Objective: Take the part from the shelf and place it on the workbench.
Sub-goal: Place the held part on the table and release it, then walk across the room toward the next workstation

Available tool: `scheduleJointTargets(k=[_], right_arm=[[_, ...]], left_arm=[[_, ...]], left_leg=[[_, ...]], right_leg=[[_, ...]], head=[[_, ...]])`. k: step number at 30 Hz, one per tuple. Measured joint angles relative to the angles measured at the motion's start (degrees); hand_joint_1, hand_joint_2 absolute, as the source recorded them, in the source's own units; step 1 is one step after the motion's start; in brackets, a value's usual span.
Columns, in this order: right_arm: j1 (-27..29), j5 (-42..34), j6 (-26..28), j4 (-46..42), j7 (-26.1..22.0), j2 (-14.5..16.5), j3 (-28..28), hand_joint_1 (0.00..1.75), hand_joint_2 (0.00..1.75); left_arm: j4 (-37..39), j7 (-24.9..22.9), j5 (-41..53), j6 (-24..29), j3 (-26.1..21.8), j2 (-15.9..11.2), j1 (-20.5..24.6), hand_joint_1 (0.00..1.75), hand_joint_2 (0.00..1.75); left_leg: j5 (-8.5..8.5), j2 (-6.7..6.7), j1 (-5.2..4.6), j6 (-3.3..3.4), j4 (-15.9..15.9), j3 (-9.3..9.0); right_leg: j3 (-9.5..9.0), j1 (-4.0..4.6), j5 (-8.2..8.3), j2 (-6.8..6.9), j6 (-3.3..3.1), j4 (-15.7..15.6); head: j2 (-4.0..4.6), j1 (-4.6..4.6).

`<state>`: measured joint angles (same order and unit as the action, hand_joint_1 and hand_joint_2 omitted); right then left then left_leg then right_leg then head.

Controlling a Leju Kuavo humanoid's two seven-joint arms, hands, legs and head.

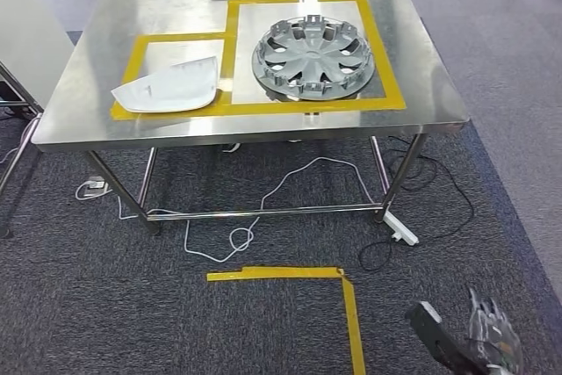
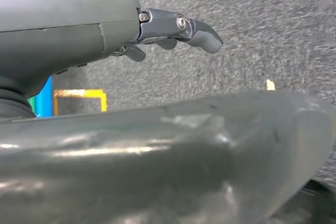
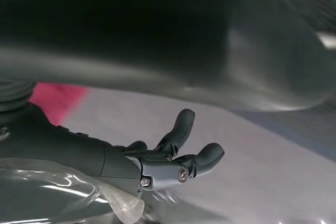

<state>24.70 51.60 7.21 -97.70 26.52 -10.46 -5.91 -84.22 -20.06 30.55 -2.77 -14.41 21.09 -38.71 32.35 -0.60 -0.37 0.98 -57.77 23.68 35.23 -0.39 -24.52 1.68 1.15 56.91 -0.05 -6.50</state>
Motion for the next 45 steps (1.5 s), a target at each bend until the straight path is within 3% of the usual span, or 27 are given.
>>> scheduleJointTargets(k=[2,4,5,8,9,10,12,13,15,17,21,25,26,27,28,30,31,32,34,36,37,38,40,41,42,44,45], right_arm=[[3.36,-0.82,-1.96,1.76,-0.32,2.71,2.64,0.0,0.0],[5.98,-1.76,-4.74,4.05,-0.69,5.48,5.41,0.0,0.0],[7.16,-2.06,-6.42,5.1,-0.66,7.07,7.02,0.0,0.0],[9.86,-1.94,-11.57,7.07,0.09,12.57,12.73,0.0,0.0],[10.37,-1.62,-13.01,7.36,0.33,14.25,14.44,0.0,0.0],[10.66,-1.5,-14.61,7.56,0.8,15.88,16.06,0.0,0.0],[10.96,-2.71,-18.58,7.67,3.16,19.19,19.47,0.0,0.0],[11.2,-4.28,-20.18,7.55,4.96,20.93,21.23,0.0,0.0],[11.77,-7.35,-21.43,7.09,7.62,23.58,23.74,0.0,0.0],[11.96,-8.32,-20.89,6.79,7.55,25.29,25.08,0.0,0.0],[11.27,-6.17,-18.96,7.64,3.19,27.34,27.6,0.0,1.75],[10.84,-5.5,-18.64,8.04,1.96,27.56,28.21,0.0,1.75],[10.42,-4.88,-18.43,8.4,0.89,27.69,28.77,0.0,1.75],[9.48,-3.68,-18.1,9.16,-1.04,27.91,29.83,0.0,1.75],[7.64,-1.69,-17.7,10.85,-3.97,28.3,31.88,0.0,1.75],[4.0,2.11,-17.09,14.27,-9.15,29.06,35.86,0.0,1.75],[2.43,3.65,-16.93,15.77,-11.03,29.34,37.46,0.0,1.75],[1.65,4.52,-16.83,16.47,-12.02,29.44,38.19,0.0,1.75],[0.22,6.05,-16.69,17.88,-13.71,29.61,39.53,0.0,1.75],[-0.61,7.01,-16.6,19.12,-14.62,29.75,40.74,0.0,1.75],[-0.86,7.43,-16.55,19.64,-14.97,29.78,41.27,0.0,1.75],[-1.07,7.94,-16.54,20.19,-15.31,29.81,41.77,0.0,1.75],[-1.57,8.86,-16.52,21.2,-15.96,29.83,42.54,0.0,1.75],[-1.91,9.28,-16.52,21.72,-16.22,29.84,42.87,0.0,1.75],[-2.24,9.57,-16.53,22.19,-16.4,29.85,43.16,0.0,1.75],[-2.72,10.03,-16.54,23.0,-16.59,29.85,43.74,0.0,1.75],[-2.87,10.15,-16.55,23.29,-16.63,29.85,43.96,0.0,1.75]], left_arm=[[-0.17,0.17,0.65,-0.28,0.13,0.01,0.08,0.0,0.0],[-0.13,0.72,1.48,-0.8,0.1,0.03,0.16,0.0,0.0],[-0.08,1.13,1.95,-1.09,0.06,0.03,0.31,0.0,0.0],[0.54,2.55,3.3,-1.75,-0.23,0.03,1.03,0.0,0.0],[0.86,2.93,3.65,-1.88,-0.37,0.03,1.27,0.0,0.0],[1.21,3.34,4.04,-2.03,-0.55,0.03,1.55,0.0,0.0],[2.05,4.47,5.12,-2.39,-1.03,0.01,2.35,0.0,0.0],[2.65,5.19,5.76,-2.58,-1.37,0.01,2.91,0.0,0.0],[3.83,6.39,6.7,-2.8,-2.1,0.01,3.96,0.0,0.0],[4.82,7.09,7.11,-2.94,-2.87,0.01,4.72,0.0,0.0],[5.87,7.38,7.24,-3.21,-3.93,-0.01,5.07,0.0,0.0],[5.97,7.38,7.24,-3.28,-4.06,0.0,5.0,0.0,0.0],[6.04,7.38,7.24,-3.33,-4.13,0.01,4.96,0.0,0.0],[6.15,7.4,7.24,-3.41,-4.24,0.0,4.96,0.0,0.0],[6.28,7.51,7.26,-3.52,-4.39,-0.01,4.99,0.0,0.0],[6.48,7.86,7.35,-3.69,-4.64,-0.02,5.1,0.0,0.0],[6.53,8.06,7.47,-3.74,-4.73,-0.02,5.15,0.0,0.0],[6.54,8.21,7.57,-3.76,-4.77,-0.03,5.25,0.0,0.0],[6.57,8.38,7.76,-3.89,-4.92,-0.04,5.54,0.0,0.0],[6.67,8.4,7.82,-4.03,-5.09,-0.04,5.63,0.0,0.0],[6.72,8.39,7.86,-4.05,-5.15,-0.04,5.62,0.0,0.0],[6.78,8.39,7.91,-4.11,-5.2,-0.05,5.62,0.0,0.0],[6.86,8.42,8.0,-4.21,-5.3,-0.05,5.68,0.0,0.0],[6.91,8.46,8.07,-4.25,-5.35,-0.04,5.7,0.0,0.0],[6.96,8.5,8.13,-4.26,-5.4,-0.04,5.73,0.0,0.0],[7.03,8.62,8.3,-4.26,-5.5,-0.06,5.8,0.0,0.0],[7.04,8.67,8.34,-4.26,-5.52,-0.07,5.83,0.0,0.0]], left_leg=[[0.84,-0.01,-0.38,0.49,4.2,-2.43],[-0.32,0.23,-0.33,1.04,4.62,-1.57],[-1.15,0.39,-0.27,1.44,4.77,-0.83],[-3.55,0.76,-0.28,2.08,4.79,2.0],[-4.31,0.91,-0.33,2.02,4.64,3.05],[-5.03,1.12,-0.35,1.92,4.39,4.17],[-6.26,1.48,-0.3,1.61,3.52,6.59],[-6.78,1.53,-0.26,1.37,2.89,7.68],[-7.64,1.5,-0.39,0.77,1.42,9.49],[-8.78,1.56,-0.45,0.16,0.68,10.5],[-9.33,1.38,-0.02,-0.84,0.27,11.5],[-7.65,1.26,0.08,-1.06,-0.41,11.76],[-5.83,1.23,0.12,-1.21,-1.52,11.99],[-2.64,1.2,0.19,-1.44,-4.48,12.37],[-0.93,1.18,0.27,-1.58,-8.28,11.88],[-0.62,1.15,0.35,-1.38,-11.25,8.0],[-1.69,1.1,0.27,-0.98,-8.22,4.08],[-1.05,1.06,0.19,-0.59,-3.27,0.58],[0.64,1.01,-0.08,-0.08,3.23,-3.31],[-0.03,1.17,-0.17,0.38,4.14,-2.43],[-0.74,1.28,-0.15,0.8,4.2,-1.63],[-1.59,1.4,-0.1,1.21,4.29,-0.72],[-3.15,1.55,-0.15,1.75,4.28,1.18],[-3.95,1.61,-0.24,1.82,4.21,2.2],[-4.67,1.67,-0.31,1.8,4.08,3.2],[-6.01,1.73,-0.38,1.65,3.44,5.47],[-6.54,1.73,-0.39,1.52,2.95,6.59]], right_leg=[[0.16,-0.06,1.24,0.02,0.63,-0.2],[0.44,-0.35,1.44,-0.27,1.21,-0.32],[0.83,-0.44,-0.16,-0.61,1.48,0.47],[2.46,-0.52,-9.78,-1.4,2.07,9.14],[2.62,-0.51,-11.4,-1.45,2.22,12.77],[2.28,-0.51,-11.25,-1.46,2.35,15.43],[-0.79,-0.61,-7.47,-1.47,2.49,15.57],[-3.95,-0.72,-6.18,-1.51,2.49,12.57],[-11.66,-0.78,-7.32,-1.66,2.16,2.62],[-15.06,-0.5,-9.51,-1.79,1.4,-3.43],[-13.16,-0.51,-8.47,-1.29,-0.33,-3.42],[-12.75,-0.52,-8.15,-1.17,-0.64,-3.38],[-12.39,-0.5,-7.84,-1.13,-0.83,-3.37],[-11.61,-0.44,-7.19,-1.06,-1.04,-3.33],[-9.7,-0.32,-5.98,-0.89,-1.17,-2.85],[-5.67,-0.09,-3.67,-0.58,-1.05,-1.49],[-4.05,0.07,-2.77,-0.47,-0.84,-0.68],[-3.51,0.18,-2.29,-0.5,-0.67,-0.23],[-2.86,0.27,-1.01,-0.48,-0.15,0.08],[-2.17,0.09,-0.03,-0.52,0.6,0.02],[-1.69,-0.02,-0.88,-0.65,0.95,0.49],[-0.99,-0.08,-2.93,-0.84,1.21,1.89],[0.7,-0.19,-9.13,-1.18,1.52,7.8],[1.33,-0.21,-11.31,-1.27,1.64,11.47],[1.49,-0.2,-12.11,-1.31,1.73,14.47],[-0.71,-0.2,-9.24,-1.33,1.76,15.62],[-3.19,-0.2,-7.28,-1.34,1.67,13.27]], head=[[0.01,-0.03],[0.01,0.11],[0.01,0.1],[0.01,-0.02],[0.01,0.01],[0.01,0.01],[0.01,-0.02],[0.01,-0.05],[0.01,-0.09],[0.0,0.04],[0.01,0.08],[0.01,0.23],[0.01,0.35],[0.01,0.52],[0.01,0.73],[0.01,1.02],[0.01,1.07],[0.01,1.07],[-0.01,1.15],[-0.01,1.4],[-0.01,1.5],[-0.01,1.48],[-0.01,1.35],[-0.01,1.29],[-0.01,1.32],[-0.01,1.32],[-0.02,1.3]])
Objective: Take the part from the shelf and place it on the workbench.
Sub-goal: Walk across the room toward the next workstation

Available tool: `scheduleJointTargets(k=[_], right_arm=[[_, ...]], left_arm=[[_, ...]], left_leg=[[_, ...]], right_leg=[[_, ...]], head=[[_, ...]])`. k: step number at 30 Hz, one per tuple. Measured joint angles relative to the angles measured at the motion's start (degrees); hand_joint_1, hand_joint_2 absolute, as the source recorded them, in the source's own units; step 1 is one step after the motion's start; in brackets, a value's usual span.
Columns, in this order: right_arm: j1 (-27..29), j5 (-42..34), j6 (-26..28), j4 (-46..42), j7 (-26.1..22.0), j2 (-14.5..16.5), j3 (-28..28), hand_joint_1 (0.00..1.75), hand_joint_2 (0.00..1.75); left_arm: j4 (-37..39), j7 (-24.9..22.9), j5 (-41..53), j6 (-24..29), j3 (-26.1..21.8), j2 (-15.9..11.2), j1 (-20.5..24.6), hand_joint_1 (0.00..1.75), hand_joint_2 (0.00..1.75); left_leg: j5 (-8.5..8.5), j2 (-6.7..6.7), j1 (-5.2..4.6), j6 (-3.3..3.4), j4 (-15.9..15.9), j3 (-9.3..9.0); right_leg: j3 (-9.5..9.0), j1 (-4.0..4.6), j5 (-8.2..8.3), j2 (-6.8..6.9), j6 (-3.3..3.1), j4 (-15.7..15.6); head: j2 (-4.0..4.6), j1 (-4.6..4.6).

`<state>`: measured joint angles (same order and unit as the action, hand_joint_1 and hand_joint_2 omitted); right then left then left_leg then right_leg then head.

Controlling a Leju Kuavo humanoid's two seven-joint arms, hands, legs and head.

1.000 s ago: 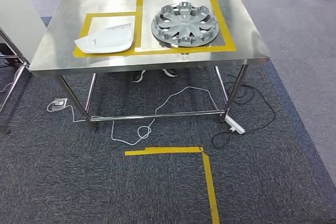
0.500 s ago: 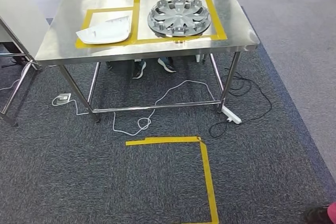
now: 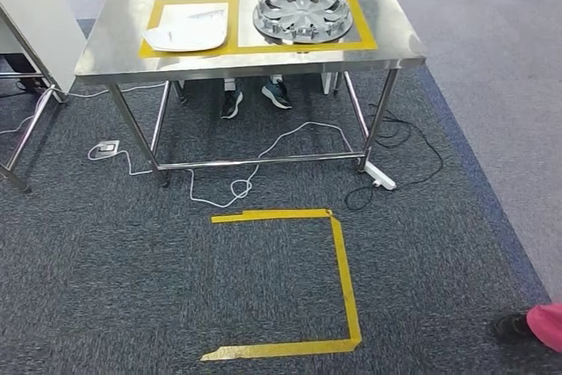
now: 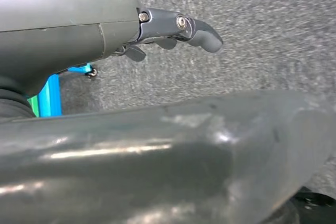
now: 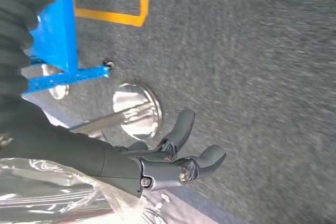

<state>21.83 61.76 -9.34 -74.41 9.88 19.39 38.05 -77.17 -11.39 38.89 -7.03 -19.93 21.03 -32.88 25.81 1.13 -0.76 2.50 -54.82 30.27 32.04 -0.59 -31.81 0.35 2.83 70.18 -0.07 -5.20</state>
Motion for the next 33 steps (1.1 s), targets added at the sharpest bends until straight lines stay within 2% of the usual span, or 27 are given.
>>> scheduleJointTargets(k=[1,2,3,4,5,6,7,8,9,11,12,13,14,15,16,17,18,19,20,21,25,26,28,30,33], right_arm=[[-0.2,0.08,-0.01,0.24,-0.04,0.0,0.17,0.0,1.75],[-0.46,0.11,0.0,0.37,-0.07,0.01,0.27,0.0,1.75],[-0.76,0.12,-0.01,0.51,-0.12,0.02,0.35,0.0,1.75],[-0.99,0.12,0.0,0.62,-0.16,0.04,0.42,0.0,1.75],[-1.1,0.12,-0.01,0.74,-0.2,0.09,0.5,0.0,1.75],[-1.1,0.12,-0.03,0.88,-0.15,0.16,0.6,0.0,1.75],[-1.02,0.09,-0.03,0.98,-0.04,0.22,0.74,0.0,1.75],[-0.95,0.0,-0.03,1.07,0.11,0.28,0.87,0.0,1.75],[-0.88,-0.13,-0.03,1.14,0.28,0.33,0.97,0.0,1.75],[-0.78,-0.38,-0.03,1.24,0.51,0.42,1.05,0.0,1.75],[-0.75,-0.46,-0.04,1.32,0.6,0.46,1.06,0.0,1.75],[-0.72,-0.5,-0.04,1.41,0.66,0.48,1.07,0.0,1.75],[-0.68,-0.53,-0.05,1.5,0.7,0.48,1.08,0.0,1.31],[-0.64,-0.57,-0.06,1.56,0.75,0.48,1.09,0.0,0.87],[-0.6,-0.66,-0.09,1.59,0.8,0.48,1.09,0.0,0.44],[-0.55,-0.86,-0.13,1.58,0.91,0.48,1.07,0.0,0.0],[-0.5,-1.19,-0.21,1.53,1.05,0.49,1.03,0.0,0.0],[-0.38,-1.65,-0.33,1.43,1.26,0.49,0.95,0.0,0.0],[-0.18,-2.11,-0.44,1.27,1.51,0.5,0.83,0.0,0.0],[0.07,-2.52,-0.56,1.1,1.73,0.5,0.69,0.0,0.0],[0.9,-3.26,-0.76,0.46,2.15,0.49,0.34,0.0,0.0],[1.03,-3.31,-0.78,0.38,2.17,0.49,0.26,0.0,0.0],[1.28,-3.36,-0.84,0.24,2.19,0.5,0.12,0.0,0.0],[1.45,-3.36,-0.9,0.16,2.22,0.5,0.02,0.0,0.0],[1.49,-3.35,-0.93,0.09,2.25,0.5,-0.12,0.0,0.0]], left_arm=[[0.01,0.05,0.03,0.01,-0.02,0.01,0.05,0.0,0.0],[0.02,0.09,0.04,0.03,-0.02,0.03,0.1,0.0,0.0],[0.03,0.15,0.04,0.04,-0.03,0.04,0.14,0.0,0.0],[0.04,0.23,0.06,0.07,-0.03,0.06,0.18,0.0,0.0],[0.05,0.32,0.08,0.11,-0.04,0.07,0.19,0.0,0.0],[0.07,0.39,0.09,0.15,-0.05,0.07,0.16,0.0,0.0],[0.09,0.44,0.11,0.23,-0.07,0.07,0.07,0.0,0.0],[0.12,0.46,0.12,0.38,-0.08,0.07,-0.05,0.0,0.0],[0.15,0.45,0.12,0.56,-0.1,0.06,-0.19,0.0,0.0],[0.19,0.44,0.11,0.94,-0.12,0.03,-0.33,0.0,0.0],[0.2,0.4,0.09,1.05,-0.13,0.02,-0.35,0.0,0.0],[0.21,0.3,0.06,1.14,-0.13,0.01,-0.36,0.0,0.0],[0.22,0.15,0.03,1.21,-0.13,0.0,-0.39,0.0,0.0],[0.23,-0.03,-0.03,1.29,-0.13,0.0,-0.43,0.0,0.0],[0.23,-0.23,-0.08,1.39,-0.13,-0.01,-0.47,0.0,0.0],[0.22,-0.38,-0.14,1.51,-0.13,-0.01,-0.5,0.0,0.0],[0.22,-0.49,-0.22,1.61,-0.13,-0.02,-0.5,0.0,0.0],[0.22,-0.57,-0.28,1.68,-0.11,-0.04,-0.5,0.0,0.0],[0.22,-0.64,-0.34,1.73,-0.1,-0.05,-0.55,0.0,0.0],[0.22,-0.73,-0.41,1.74,-0.09,-0.03,-0.65,0.0,0.0],[0.23,-1.01,-0.5,1.8,-0.11,0.07,-0.92,0.0,0.0],[0.23,-1.04,-0.5,1.8,-0.11,0.08,-0.9,0.0,0.0],[0.23,-1.13,-0.49,1.8,-0.11,0.09,-0.87,0.0,0.0],[0.23,-1.2,-0.49,1.8,-0.13,0.09,-0.87,0.0,0.0],[0.23,-1.22,-0.49,1.8,-0.13,0.08,-0.85,0.0,0.0]], left_leg=[[-0.5,-0.03,-0.04,-0.19,-0.62,1.01],[-0.93,-0.06,-0.11,-0.43,-1.22,1.81],[-1.39,-0.07,-0.19,-0.72,-1.68,2.36],[-1.93,-0.07,-0.21,-1.04,-1.93,2.73],[-2.36,-0.06,-0.19,-1.35,-1.98,3.06],[-2.76,-0.04,-0.11,-1.68,-1.93,3.35],[-2.26,-0.12,0.01,-2.05,-2.21,3.77],[-0.54,-0.23,0.12,-2.45,-3.21,4.31],[2.2,-0.33,0.26,-2.87,-5.22,4.97],[8.53,-0.45,0.56,-3.55,-12.01,6.25],[10.09,-0.45,0.68,-3.77,-15.37,6.56],[10.03,-0.46,0.78,-3.89,-17.57,6.29],[8.79,-0.47,0.86,-3.92,-17.89,5.26],[7.07,-0.47,0.92,-3.87,-16.07,3.31],[5.63,-0.5,0.96,-3.73,-12.4,0.42],[5.01,-0.53,0.93,-3.47,-7.89,-2.71],[5.11,-0.56,0.88,-3.1,-3.92,-5.24],[5.54,-0.6,0.8,-2.72,-1.17,-6.78],[5.85,-0.61,0.7,-2.31,0.11,-7.24],[5.94,-0.61,0.69,-2.07,0.43,-7.03],[5.51,-0.59,0.48,-1.71,0.67,-6.65],[5.41,-0.57,0.37,-1.54,0.66,-6.63],[5.22,-0.5,0.17,-1.24,0.63,-6.56],[5.11,-0.44,-0.01,-1.05,0.59,-6.49],[5.06,-0.37,-0.18,-0.86,0.51,-6.36]], right_leg=[[-3.46,0.02,0.93,-0.03,-0.15,-4.17],[-6.99,0.05,0.59,-0.07,-0.36,-9.08],[-9.48,0.11,-0.44,-0.13,-0.62,-13.11],[-10.88,0.21,-1.47,-0.18,-0.94,-15.86],[-11.06,0.3,-1.85,-0.18,-1.29,-16.94],[-10.37,0.3,-1.6,-0.1,-1.73,-16.96],[-9.76,0.26,-1.1,0.05,-2.19,-16.96],[-9.07,0.18,-0.51,0.2,-2.61,-16.99],[-8.27,0.08,0.26,0.35,-2.95,-17.03],[-6.62,0.08,1.57,0.46,-3.15,-16.93],[-5.83,0.09,2.13,0.51,-3.11,-16.82],[-5.04,0.09,2.62,0.56,-3.02,-16.64],[-4.28,0.09,3.01,0.6,-2.89,-16.38],[-3.59,0.09,3.29,0.64,-2.74,-16.06],[-3.15,0.09,3.54,0.65,-2.56,-15.66],[-2.62,0.18,3.69,0.66,-2.37,-15.23],[-2.33,0.28,3.88,0.66,-2.13,-14.83],[-2.13,0.36,4.14,0.68,-1.83,-14.5],[-1.85,0.43,4.45,0.71,-1.51,-14.38],[-1.76,0.43,4.46,0.72,-1.53,-14.32],[-0.91,0.41,4.34,0.58,-3.99,-14.46],[-0.91,0.35,4.65,0.53,-4.02,-14.56],[-0.92,0.16,5.43,0.44,-3.38,-14.8],[-0.93,-0.05,6.0,0.38,-2.34,-14.96],[-1.19,-0.25,6.29,0.32,-1.51,-15.03]], head=[[0.0,-0.02],[0.0,-0.01],[0.0,0.05],[0.01,0.11],[0.01,0.16],[0.01,0.19],[0.02,0.2],[0.02,0.26],[0.02,0.32],[0.02,0.47],[0.02,0.53],[0.02,0.56],[0.02,0.59],[0.02,0.61],[0.02,0.61],[0.02,0.65],[0.02,0.65],[0.02,0.67],[0.02,0.69],[0.02,0.68],[0.01,0.68],[0.02,0.7],[0.02,0.69],[0.02,0.69],[0.02,0.71]])
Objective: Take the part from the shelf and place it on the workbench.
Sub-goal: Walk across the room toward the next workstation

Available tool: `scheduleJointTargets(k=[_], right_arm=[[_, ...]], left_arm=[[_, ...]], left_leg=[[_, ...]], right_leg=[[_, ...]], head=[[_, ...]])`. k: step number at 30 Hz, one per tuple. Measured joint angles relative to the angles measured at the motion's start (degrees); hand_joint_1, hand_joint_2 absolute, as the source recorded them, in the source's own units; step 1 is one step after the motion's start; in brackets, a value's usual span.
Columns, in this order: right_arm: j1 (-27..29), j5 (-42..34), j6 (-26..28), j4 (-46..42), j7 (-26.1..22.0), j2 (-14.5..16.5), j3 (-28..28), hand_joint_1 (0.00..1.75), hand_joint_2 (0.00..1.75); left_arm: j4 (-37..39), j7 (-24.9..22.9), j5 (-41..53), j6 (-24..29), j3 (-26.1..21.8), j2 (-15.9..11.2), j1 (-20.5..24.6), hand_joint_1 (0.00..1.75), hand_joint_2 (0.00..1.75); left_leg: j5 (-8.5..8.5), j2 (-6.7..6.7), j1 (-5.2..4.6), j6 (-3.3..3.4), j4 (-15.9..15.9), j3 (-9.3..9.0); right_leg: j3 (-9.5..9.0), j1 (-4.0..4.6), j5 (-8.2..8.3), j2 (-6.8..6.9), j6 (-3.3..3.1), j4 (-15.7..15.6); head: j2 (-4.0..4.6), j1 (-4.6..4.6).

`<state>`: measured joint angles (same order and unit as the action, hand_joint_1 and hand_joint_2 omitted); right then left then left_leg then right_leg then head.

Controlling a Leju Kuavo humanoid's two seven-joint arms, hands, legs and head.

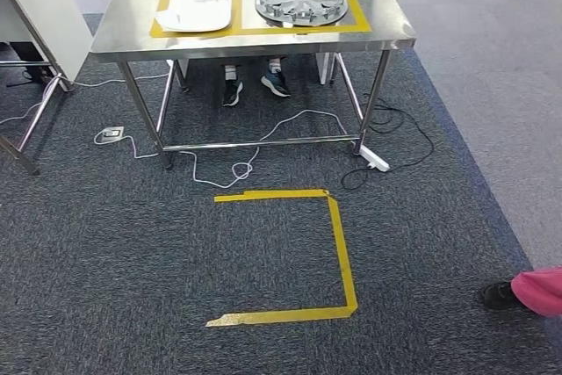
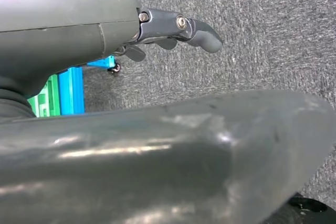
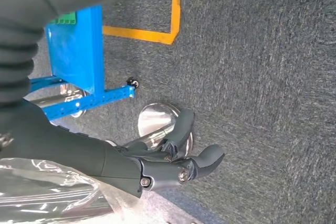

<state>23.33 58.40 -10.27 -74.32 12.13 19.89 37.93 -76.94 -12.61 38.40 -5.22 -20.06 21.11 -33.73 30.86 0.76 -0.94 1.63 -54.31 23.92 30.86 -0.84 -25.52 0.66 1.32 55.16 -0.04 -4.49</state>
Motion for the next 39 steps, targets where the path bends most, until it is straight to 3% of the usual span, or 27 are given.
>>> scheduleJointTargets(k=[3,7,30,32,35,37,39], right_arm=[[0.02,0.0,-0.01,-0.04,0.0,0.0,-0.11,0.0,0.0],[0.07,-0.01,-0.02,-0.07,0.0,0.0,-0.23,0.0,0.0],[0.7,-2.32,-1.46,-0.08,0.31,0.0,-0.2,0.0,0.0],[0.67,-1.66,-1.13,-0.07,-0.15,0.01,-0.19,0.0,0.0],[0.57,-0.53,-0.38,-0.05,-0.9,0.07,-0.16,0.0,0.0],[0.5,-0.07,0.0,-0.03,-1.25,0.09,-0.09,0.0,0.0],[0.42,0.14,0.15,0.01,-1.37,0.09,-0.03,0.0,0.0]], left_arm=[[0.0,-0.01,0.0,0.0,0.0,-0.02,0.0,0.0,0.0],[0.0,-0.06,0.0,0.0,0.0,-0.02,0.0,0.0,0.0],[1.79,1.98,1.36,-0.74,-1.25,-0.04,1.2,0.0,0.0],[1.86,1.99,1.37,-0.77,-1.31,-0.04,1.19,0.0,0.0],[1.9,1.99,1.58,-0.75,-1.36,-0.03,1.21,0.0,0.0],[1.91,1.99,1.74,-0.74,-1.38,-0.01,1.21,0.0,0.0],[1.98,1.99,1.76,-0.74,-1.42,0.01,1.16,0.0,0.0]], left_leg=[[-0.09,0.02,-0.07,0.15,-0.11,0.34],[-0.1,0.02,-0.06,0.17,-0.12,0.52],[-0.24,0.02,0.02,-0.06,-0.12,0.72],[-0.23,0.0,-0.1,0.14,-0.31,0.79],[-0.99,-0.14,-0.02,1.02,0.24,0.99],[-1.97,-0.44,0.4,1.5,1.17,1.3],[-2.47,-0.86,0.55,1.59,1.32,1.91]], right_leg=[[0.07,-0.08,0.17,-0.02,0.56,0.0],[0.29,-0.08,0.1,-0.02,0.76,0.02],[0.63,-0.05,0.09,-0.02,0.78,0.28],[0.58,-0.16,0.29,0.02,0.97,0.14],[0.66,-0.23,0.53,0.3,1.72,-0.14],[2.14,-0.16,-2.11,0.06,1.93,2.84],[5.27,-0.28,-6.79,-0.33,2.06,10.56]], head=[[0.0,0.01],[0.0,0.03],[0.0,0.03],[0.0,0.05],[0.0,0.11],[0.0,-0.05],[0.0,-0.19]])
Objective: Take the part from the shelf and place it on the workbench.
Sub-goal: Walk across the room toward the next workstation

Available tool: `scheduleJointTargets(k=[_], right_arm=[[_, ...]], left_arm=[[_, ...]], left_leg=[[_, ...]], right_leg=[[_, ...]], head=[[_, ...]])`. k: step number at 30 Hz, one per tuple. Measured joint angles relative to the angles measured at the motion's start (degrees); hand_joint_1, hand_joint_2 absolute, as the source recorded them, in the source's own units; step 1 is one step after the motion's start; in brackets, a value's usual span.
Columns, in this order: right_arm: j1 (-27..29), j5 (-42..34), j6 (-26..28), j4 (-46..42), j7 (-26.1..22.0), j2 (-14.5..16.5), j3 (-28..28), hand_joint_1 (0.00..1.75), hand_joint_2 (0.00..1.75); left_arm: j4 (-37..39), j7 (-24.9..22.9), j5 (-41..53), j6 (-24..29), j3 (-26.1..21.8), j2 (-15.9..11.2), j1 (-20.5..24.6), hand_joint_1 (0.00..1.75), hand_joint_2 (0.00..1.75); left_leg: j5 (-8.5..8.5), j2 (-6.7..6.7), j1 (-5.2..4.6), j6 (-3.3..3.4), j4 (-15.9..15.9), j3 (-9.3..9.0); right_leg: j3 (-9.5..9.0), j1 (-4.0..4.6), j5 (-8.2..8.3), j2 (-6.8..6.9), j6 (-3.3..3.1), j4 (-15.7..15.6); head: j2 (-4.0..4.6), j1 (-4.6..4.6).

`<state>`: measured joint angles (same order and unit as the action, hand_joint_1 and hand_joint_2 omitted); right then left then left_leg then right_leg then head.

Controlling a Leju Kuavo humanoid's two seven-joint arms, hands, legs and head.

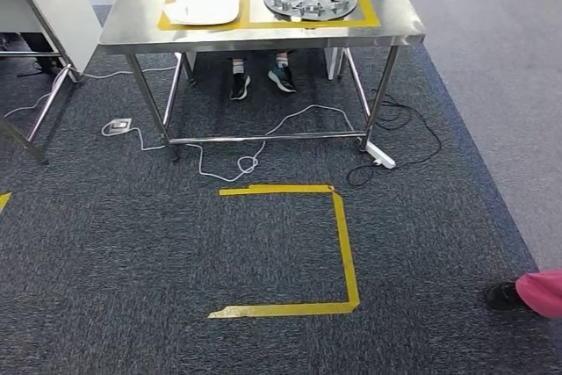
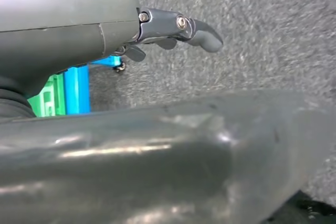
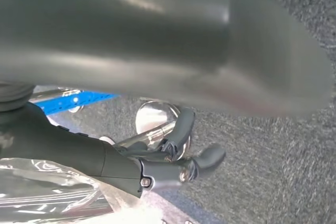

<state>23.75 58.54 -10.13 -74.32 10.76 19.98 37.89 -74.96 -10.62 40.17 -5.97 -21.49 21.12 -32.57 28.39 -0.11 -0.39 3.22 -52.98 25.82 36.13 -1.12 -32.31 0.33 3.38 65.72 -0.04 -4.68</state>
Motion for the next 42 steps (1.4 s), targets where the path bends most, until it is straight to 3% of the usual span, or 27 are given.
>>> scheduleJointTargets(k=[2,3,5,6,7,9,11,12,14,16,17,18,20,22,23,24,26,28,30,32,33,34,35,37,39,41,42], right_arm=[[-0.03,0.07,0.01,0.07,-0.01,0.0,0.02,0.0,0.0],[-0.03,0.09,0.01,0.1,-0.02,0.0,0.03,0.0,0.0],[-0.03,0.14,0.01,0.14,-0.04,0.0,0.08,0.0,0.0],[-0.06,0.15,0.01,0.19,-0.08,0.0,0.1,0.0,0.0],[-0.07,0.15,0.01,0.25,-0.11,0.02,0.12,0.0,0.0],[-0.11,0.17,0.0,0.4,-0.16,0.04,0.22,0.0,0.0],[-0.24,0.2,0.02,0.48,-0.17,0.05,0.39,0.0,0.0],[-0.32,0.21,0.02,0.49,-0.18,0.05,0.46,0.0,0.0],[-0.33,0.15,-0.01,0.54,-0.2,0.07,0.56,0.0,0.0],[-0.27,0.03,-0.05,0.63,-0.21,0.1,0.66,0.0,0.0],[-0.29,-0.05,-0.08,0.67,-0.21,0.11,0.73,0.0,0.0],[-0.31,-0.1,-0.1,0.68,-0.2,0.11,0.79,0.0,0.0],[-0.37,-0.2,-0.14,0.7,-0.2,0.11,0.84,0.0,0.0],[-0.4,-0.26,-0.15,0.7,-0.21,0.13,0.8,0.0,0.0],[-0.41,-0.3,-0.14,0.7,-0.22,0.13,0.8,0.0,0.0],[-0.43,-0.33,-0.14,0.7,-0.23,0.13,0.8,0.0,0.0],[-0.56,-0.35,-0.1,0.7,-0.31,0.14,0.77,0.0,0.0],[-0.62,-0.29,0.01,0.69,-0.54,0.15,0.71,0.0,0.0],[-0.47,-0.17,0.12,0.73,-0.75,0.15,0.76,0.0,0.0],[-0.25,-0.06,0.13,0.8,-0.81,0.15,0.84,0.0,0.0],[-0.18,-0.04,0.13,0.83,-0.82,0.15,0.86,0.0,0.0],[-0.14,-0.03,0.12,0.84,-0.83,0.15,0.86,0.0,0.0],[-0.12,-0.03,0.11,0.85,-0.85,0.15,0.85,0.0,0.0],[-0.1,-0.03,0.12,0.86,-0.86,0.15,0.87,0.0,0.0],[0.01,0.0,0.12,0.86,-0.87,0.15,0.87,0.0,0.0],[0.07,0.09,0.11,0.86,-0.97,0.15,0.86,0.0,0.0],[0.04,0.17,0.11,0.86,-1.06,0.15,0.87,0.0,0.0]], left_arm=[[0.15,0.0,0.02,0.0,-0.02,0.01,-0.04,0.0,0.0],[0.24,0.0,0.04,0.0,-0.02,0.0,-0.04,0.0,0.0],[0.4,0.01,0.16,0.0,-0.03,0.0,0.02,0.0,0.0],[0.45,0.02,0.27,0.0,-0.04,-0.01,0.09,0.0,0.0],[0.48,0.06,0.39,-0.01,-0.05,-0.01,0.18,0.0,0.0],[0.53,0.22,0.61,-0.03,-0.07,-0.02,0.37,0.0,0.0],[0.66,0.46,0.79,-0.11,-0.18,-0.02,0.39,0.0,0.0],[0.74,0.57,0.92,-0.16,-0.26,-0.01,0.38,0.0,0.0],[0.87,0.8,1.13,-0.24,-0.38,-0.02,0.51,0.0,0.0],[0.99,0.91,1.23,-0.32,-0.4,-0.03,0.69,0.0,0.0],[1.1,0.93,1.28,-0.36,-0.43,-0.03,0.71,0.0,0.0],[1.21,0.96,1.34,-0.38,-0.44,-0.03,0.69,0.0,0.0],[1.4,1.0,1.48,-0.41,-0.49,-0.03,0.66,0.0,0.0],[1.48,1.04,1.58,-0.45,-0.51,-0.04,0.76,0.0,0.0],[1.51,1.08,1.61,-0.48,-0.51,-0.04,0.82,0.0,0.0],[1.55,1.11,1.64,-0.5,-0.52,-0.04,0.83,0.0,0.0],[1.64,1.19,1.7,-0.52,-0.67,-0.01,0.72,0.0,0.0],[1.74,1.28,1.78,-0.58,-0.86,0.03,0.69,0.0,0.0],[1.8,1.49,1.89,-0.76,-0.95,0.04,0.85,0.0,0.0],[1.9,1.68,1.97,-0.92,-0.97,0.05,0.94,0.0,0.0],[1.97,1.72,1.99,-0.93,-1.01,0.05,0.92,0.0,0.0],[2.04,1.73,1.99,-0.95,-1.05,0.04,0.91,0.0,0.0],[2.1,1.73,1.99,-0.96,-1.09,0.04,0.91,0.0,0.0],[2.17,1.74,1.99,-0.97,-1.14,0.04,0.98,0.0,0.0],[2.21,1.8,2.0,-0.98,-1.14,0.03,1.09,0.0,0.0],[2.27,1.87,2.09,-0.98,-1.2,0.01,1.08,0.0,0.0],[2.31,1.9,2.16,-0.98,-1.26,0.0,1.02,0.0,0.0]], left_leg=[[-0.2,-0.56,0.0,-0.24,-0.15,0.42],[-0.24,-0.95,0.04,-0.4,-0.26,0.51],[-0.16,-1.92,0.23,-0.89,-0.68,0.56],[0.02,-2.44,0.23,-1.29,-1.06,0.71],[0.18,-3.02,0.24,-1.7,-1.51,0.96],[0.3,-4.09,0.25,-2.51,-2.15,1.54],[0.37,-4.81,0.5,-3.16,-2.59,1.9],[1.03,-4.38,0.58,-3.46,-3.45,2.3],[4.37,-2.34,0.66,-3.95,-8.47,4.53],[8.24,-0.95,0.71,-4.29,-16.13,7.87],[8.96,-0.72,0.74,-4.35,-18.59,8.82],[8.49,-0.61,0.75,-4.3,-18.9,8.78],[4.87,0.22,0.7,-3.85,-13.2,5.67],[2.13,3.13,0.28,-3.09,-5.53,1.8],[1.63,4.19,0.04,-2.76,-3.36,0.84],[1.69,4.68,-0.17,-2.51,-2.62,0.66],[1.17,3.43,-0.13,-1.98,-2.38,1.01],[0.49,2.24,0.13,-1.34,-1.94,1.25],[0.02,0.95,0.21,-0.87,-1.79,1.69],[-0.22,-0.51,0.08,-0.65,-1.84,2.09],[-0.31,-1.26,-0.01,-0.66,-1.87,2.16],[-0.39,-2.03,-0.07,-0.72,-1.91,2.18],[-0.45,-2.82,-0.12,-0.81,-1.97,2.17],[-0.46,-4.19,-0.26,-1.06,-2.24,2.25],[-0.47,-5.43,-0.31,-1.6,-2.5,2.58],[-0.6,-6.7,-0.14,-2.33,-2.58,2.88],[-0.4,-6.57,-0.04,-2.63,-2.92,3.03]], right_leg=[[1.83,-0.11,-2.32,-0.08,0.2,5.89],[1.15,-0.16,-1.85,-0.12,0.28,5.63],[-3.43,-0.44,1.3,-0.98,0.38,-1.42],[-5.93,-0.58,2.28,-2.24,0.41,-5.69],[-7.69,-0.69,2.7,-3.33,0.23,-8.75],[-8.67,-0.59,2.05,-4.22,-0.48,-10.51],[-8.63,-0.48,2.13,-2.83,-1.52,-10.33],[-8.61,-0.47,2.22,-2.11,-2.0,-10.36],[-8.4,-0.39,2.33,-0.49,-2.69,-10.47],[-8.26,-0.12,2.25,1.21,-2.95,-10.44],[-8.23,-0.01,2.21,2.07,-3.0,-10.41],[-8.23,0.09,2.17,2.87,-3.04,-10.37],[-8.35,0.28,2.09,4.28,-3.03,-10.31],[-8.58,0.52,1.98,5.42,-2.81,-10.29],[-8.68,0.62,1.94,5.95,-2.59,-10.27],[-8.93,0.68,1.94,6.46,-2.32,-10.28],[-9.31,0.6,1.95,7.27,-1.65,-10.34],[-8.69,0.44,0.53,5.06,-1.01,-8.77],[-5.66,0.34,-3.25,1.37,-0.67,-2.22],[-2.05,0.36,-6.1,0.02,-0.63,5.36],[-1.37,0.38,-5.91,-0.13,-0.7,6.64],[-1.88,0.4,-4.54,-0.27,-0.8,5.4],[-3.46,0.4,-2.39,-0.7,-0.97,2.0],[-7.45,0.29,1.02,-3.22,-1.45,-6.48],[-9.32,0.29,1.67,-4.86,-1.88,-10.54],[-9.46,0.41,1.68,-3.79,-2.4,-10.88],[-9.53,0.37,1.83,-3.03,-2.78,-11.03]], head=[[0.0,0.01],[0.0,0.01],[0.0,-0.01],[0.0,-0.05],[-0.01,-0.02],[-0.01,0.01],[0.0,0.06],[0.0,0.25],[0.0,0.68],[0.0,0.95],[0.0,0.95],[0.0,0.95],[0.0,0.95],[0.0,0.91],[0.0,0.91],[0.0,0.88],[0.0,0.96],[-0.01,0.79],[-0.01,0.53],[0.0,0.52],[0.0,0.52],[0.0,0.53],[0.0,0.53],[0.0,0.52],[0.0,0.61],[0.0,0.67],[0.0,0.64]])
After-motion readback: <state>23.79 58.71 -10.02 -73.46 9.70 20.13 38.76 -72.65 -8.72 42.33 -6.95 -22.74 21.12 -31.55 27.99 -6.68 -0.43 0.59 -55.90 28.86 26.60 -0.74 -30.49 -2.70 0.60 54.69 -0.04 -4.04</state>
